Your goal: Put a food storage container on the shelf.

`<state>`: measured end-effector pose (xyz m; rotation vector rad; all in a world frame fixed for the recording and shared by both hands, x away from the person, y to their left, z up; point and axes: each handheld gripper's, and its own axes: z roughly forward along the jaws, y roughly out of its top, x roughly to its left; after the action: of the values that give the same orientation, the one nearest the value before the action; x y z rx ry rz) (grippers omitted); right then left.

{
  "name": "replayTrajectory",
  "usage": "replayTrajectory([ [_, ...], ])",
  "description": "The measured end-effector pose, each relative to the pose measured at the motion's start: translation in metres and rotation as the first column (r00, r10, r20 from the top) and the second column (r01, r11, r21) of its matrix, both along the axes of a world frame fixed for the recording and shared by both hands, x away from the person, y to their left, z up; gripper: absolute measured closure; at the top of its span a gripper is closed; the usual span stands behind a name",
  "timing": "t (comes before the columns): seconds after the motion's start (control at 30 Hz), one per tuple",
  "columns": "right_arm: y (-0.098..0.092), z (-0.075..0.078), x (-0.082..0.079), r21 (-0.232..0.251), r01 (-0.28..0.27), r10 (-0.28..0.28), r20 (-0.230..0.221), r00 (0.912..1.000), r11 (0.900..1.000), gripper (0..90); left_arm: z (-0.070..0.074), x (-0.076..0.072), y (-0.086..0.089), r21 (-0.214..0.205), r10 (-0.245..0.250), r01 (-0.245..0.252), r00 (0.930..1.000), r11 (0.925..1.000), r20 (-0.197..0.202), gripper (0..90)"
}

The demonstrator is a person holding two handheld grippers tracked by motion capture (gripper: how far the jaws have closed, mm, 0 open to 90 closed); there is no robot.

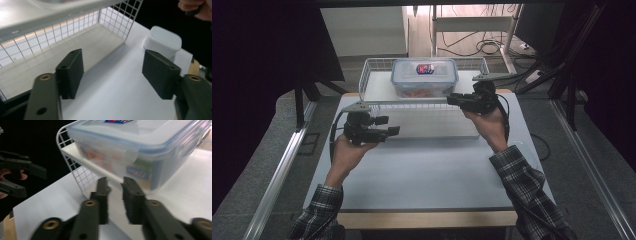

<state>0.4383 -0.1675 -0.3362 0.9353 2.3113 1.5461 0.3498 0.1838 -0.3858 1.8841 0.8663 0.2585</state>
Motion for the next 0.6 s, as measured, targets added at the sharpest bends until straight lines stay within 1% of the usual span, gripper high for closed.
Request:
replayTrajectory([
  [0.07,-0.001,-0.003,-0.008,-0.007,-0.013,0.013,0.001,0.9999,0.9999,62.1,-0.005,-0.006,-0.004,0.026,-0.009,0.008,0.9999,0.9996,0.011,28.3],
  [0.1,-0.002,-0.004,-0.012,-0.012,-0.012,0.012,0.01,0.9999,0.9999,57.9,-0.008,-0.009,-0.006,0.039,-0.012,0.011,0.9998,0.9992,0.017,27.0],
  [0.13,-0.004,-0.007,-0.02,-0.027,-0.015,0.016,0.028,0.9995,0.9995,51.1,-0.01,-0.012,-0.008,0.051,-0.01,0.009,0.9997,0.9987,0.021,23.4],
  [0.17,-0.004,-0.007,-0.02,-0.027,-0.015,0.016,0.028,0.9995,0.9995,51.1,-0.013,-0.015,-0.01,0.061,-0.01,0.008,0.9997,0.9981,0.024,23.4],
  [0.2,-0.005,-0.009,-0.024,-0.034,-0.02,0.021,0.029,0.9994,0.9992,47.6,-0.015,-0.018,-0.011,0.066,-0.008,0.006,0.9996,0.9978,0.027,22.5],
  [0.27,-0.007,-0.015,-0.033,-0.048,-0.025,0.027,0.037,0.9989,0.9985,40.0,-0.02,-0.024,-0.012,0.068,-0.005,0.003,0.9997,0.9977,0.025,20.2],
  [0.4,-0.013,-0.024,-0.047,-0.082,-0.032,0.036,0.049,0.9982,0.9961,29.2,-0.029,-0.035,-0.013,0.063,0.003,-0.005,0.9994,0.998,0.033,17.4],
  [0.5,-0.018,-0.031,-0.057,-0.085,-0.034,0.039,0.059,0.9975,0.9958,23.1,-0.034,-0.043,-0.015,0.052,0.005,-0.007,0.9994,0.9986,0.035,14.6],
  [0.6,-0.025,-0.039,-0.067,-0.076,-0.025,0.03,0.065,0.9974,0.9968,17.4,-0.039,-0.051,-0.018,0.06,0.013,-0.016,0.999,0.998,0.043,10.9],
])
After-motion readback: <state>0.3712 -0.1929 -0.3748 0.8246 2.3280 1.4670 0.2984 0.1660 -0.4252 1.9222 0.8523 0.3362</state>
